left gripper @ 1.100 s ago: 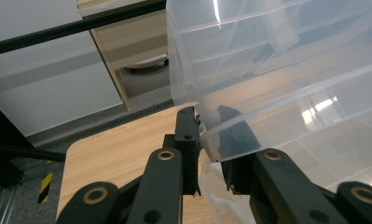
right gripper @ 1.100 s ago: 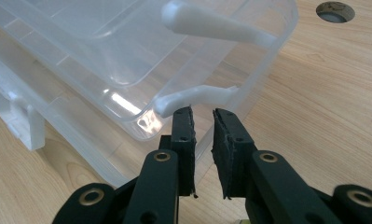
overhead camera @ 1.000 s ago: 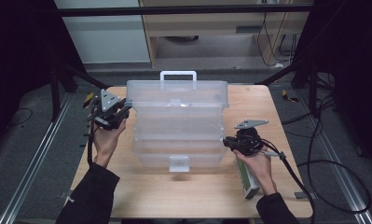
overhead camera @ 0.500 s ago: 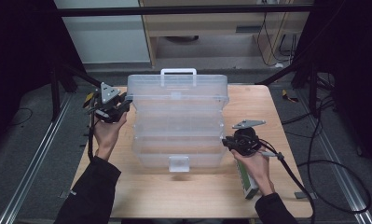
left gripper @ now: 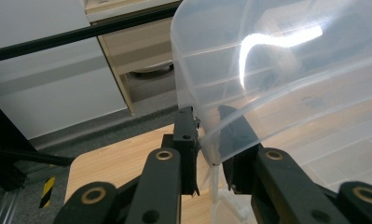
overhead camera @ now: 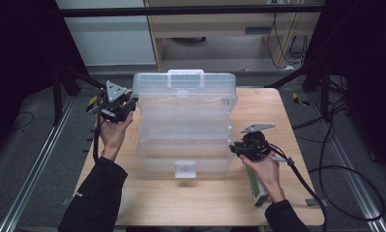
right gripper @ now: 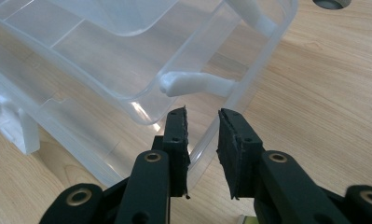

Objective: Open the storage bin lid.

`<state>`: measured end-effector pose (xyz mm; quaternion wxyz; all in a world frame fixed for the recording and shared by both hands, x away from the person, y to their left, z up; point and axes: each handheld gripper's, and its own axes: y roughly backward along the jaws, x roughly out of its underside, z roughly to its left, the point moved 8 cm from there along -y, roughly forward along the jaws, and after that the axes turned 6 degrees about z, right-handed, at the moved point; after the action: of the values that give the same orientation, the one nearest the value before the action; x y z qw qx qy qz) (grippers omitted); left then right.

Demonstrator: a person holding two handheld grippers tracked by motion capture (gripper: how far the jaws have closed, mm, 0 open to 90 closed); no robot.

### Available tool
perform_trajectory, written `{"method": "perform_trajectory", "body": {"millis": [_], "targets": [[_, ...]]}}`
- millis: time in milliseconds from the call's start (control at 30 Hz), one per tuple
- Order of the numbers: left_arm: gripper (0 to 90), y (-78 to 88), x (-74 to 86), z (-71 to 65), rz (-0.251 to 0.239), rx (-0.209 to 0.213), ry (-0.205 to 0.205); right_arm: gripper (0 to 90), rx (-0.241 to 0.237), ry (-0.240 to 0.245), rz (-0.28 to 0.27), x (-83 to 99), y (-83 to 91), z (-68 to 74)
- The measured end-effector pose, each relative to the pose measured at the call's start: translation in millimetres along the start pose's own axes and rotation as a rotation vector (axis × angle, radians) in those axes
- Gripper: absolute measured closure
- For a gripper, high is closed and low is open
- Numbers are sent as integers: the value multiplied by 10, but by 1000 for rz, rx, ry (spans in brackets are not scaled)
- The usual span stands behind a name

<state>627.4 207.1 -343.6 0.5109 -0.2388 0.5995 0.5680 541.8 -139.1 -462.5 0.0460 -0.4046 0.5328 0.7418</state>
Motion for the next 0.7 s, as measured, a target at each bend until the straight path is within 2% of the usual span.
{"method": "perform_trajectory", "body": {"millis": [167, 700], "targets": [[766, -35, -35, 10, -1, -8, 7, 732, 28, 21, 14, -3, -1, 10], [763, -150, -139, 57, 0, -27, -5, 739, 33, 19, 10, -7, -4, 2]]}}
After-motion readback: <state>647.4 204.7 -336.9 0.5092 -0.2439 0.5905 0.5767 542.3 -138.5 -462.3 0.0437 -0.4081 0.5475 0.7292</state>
